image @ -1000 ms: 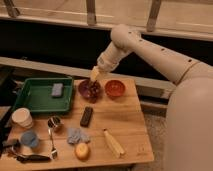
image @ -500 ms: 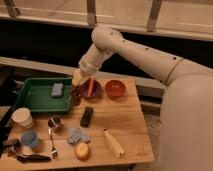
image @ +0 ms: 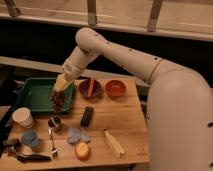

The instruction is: Place grapes in metal cup

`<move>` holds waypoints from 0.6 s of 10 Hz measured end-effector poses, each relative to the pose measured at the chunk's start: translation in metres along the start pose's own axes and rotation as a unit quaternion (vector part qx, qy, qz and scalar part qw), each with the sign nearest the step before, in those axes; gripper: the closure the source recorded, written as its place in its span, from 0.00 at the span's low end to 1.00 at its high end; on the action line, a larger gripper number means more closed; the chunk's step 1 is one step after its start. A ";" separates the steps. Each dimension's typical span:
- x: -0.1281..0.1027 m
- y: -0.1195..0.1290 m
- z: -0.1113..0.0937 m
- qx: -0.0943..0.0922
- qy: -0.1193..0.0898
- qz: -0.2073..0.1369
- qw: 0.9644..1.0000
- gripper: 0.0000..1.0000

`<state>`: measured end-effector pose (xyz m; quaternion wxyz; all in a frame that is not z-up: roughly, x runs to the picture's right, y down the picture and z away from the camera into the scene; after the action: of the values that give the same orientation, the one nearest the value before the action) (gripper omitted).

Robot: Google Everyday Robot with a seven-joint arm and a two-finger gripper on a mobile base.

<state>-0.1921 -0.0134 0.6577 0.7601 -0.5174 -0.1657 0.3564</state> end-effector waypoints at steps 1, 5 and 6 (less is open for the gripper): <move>0.000 0.000 0.000 0.000 0.000 0.000 1.000 1.00; -0.002 0.001 0.004 0.001 0.007 -0.004 1.000 1.00; -0.007 0.004 0.011 -0.001 0.012 -0.010 1.000 1.00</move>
<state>-0.2053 -0.0098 0.6593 0.7651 -0.5209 -0.1618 0.3423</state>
